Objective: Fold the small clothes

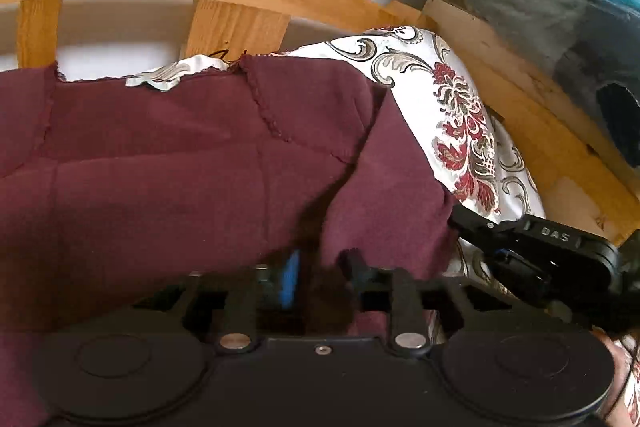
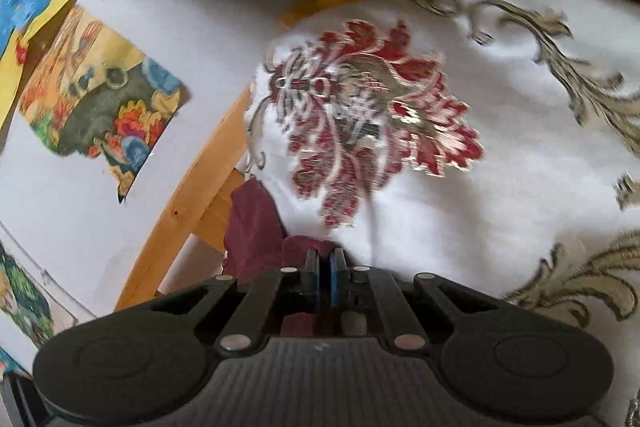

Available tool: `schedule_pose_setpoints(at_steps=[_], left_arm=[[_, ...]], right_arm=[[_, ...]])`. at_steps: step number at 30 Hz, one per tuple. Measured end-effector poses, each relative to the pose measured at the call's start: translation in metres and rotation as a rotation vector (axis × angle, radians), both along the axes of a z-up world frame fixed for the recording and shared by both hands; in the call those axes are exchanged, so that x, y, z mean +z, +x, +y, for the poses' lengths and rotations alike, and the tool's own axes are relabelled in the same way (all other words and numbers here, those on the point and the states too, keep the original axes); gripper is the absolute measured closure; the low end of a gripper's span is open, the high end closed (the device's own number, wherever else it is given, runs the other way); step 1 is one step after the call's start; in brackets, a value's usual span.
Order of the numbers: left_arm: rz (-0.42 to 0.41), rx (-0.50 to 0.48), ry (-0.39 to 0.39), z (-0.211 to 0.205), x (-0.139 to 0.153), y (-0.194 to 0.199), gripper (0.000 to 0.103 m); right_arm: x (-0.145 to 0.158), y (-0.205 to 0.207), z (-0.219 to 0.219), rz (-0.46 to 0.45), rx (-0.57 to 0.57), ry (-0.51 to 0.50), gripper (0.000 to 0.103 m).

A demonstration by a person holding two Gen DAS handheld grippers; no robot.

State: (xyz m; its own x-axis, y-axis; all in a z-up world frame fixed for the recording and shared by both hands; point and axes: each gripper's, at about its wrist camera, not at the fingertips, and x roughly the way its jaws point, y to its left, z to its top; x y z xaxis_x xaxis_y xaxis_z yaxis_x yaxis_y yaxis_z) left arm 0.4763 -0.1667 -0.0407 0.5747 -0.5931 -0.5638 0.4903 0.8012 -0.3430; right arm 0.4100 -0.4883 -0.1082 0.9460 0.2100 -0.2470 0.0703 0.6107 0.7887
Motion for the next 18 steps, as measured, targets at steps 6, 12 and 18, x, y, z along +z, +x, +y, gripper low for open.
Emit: schedule_pose_setpoints(at_steps=[6,12,18], left_arm=[[-0.006,-0.061,0.076,0.045,0.003,-0.028,0.036],[0.118,-0.076,0.148,0.083,-0.027,-0.051,0.038],[0.155,-0.118,0.241,0.085,-0.047,-0.072,0.063]], right_arm=[[0.007,-0.003,0.003,0.016,0.021,-0.07,0.094],[0.028,-0.007,0.019,0.032,-0.018,-0.325,0.071],[0.027,0.008,0.027,0.015,0.023,-0.416,0.075]])
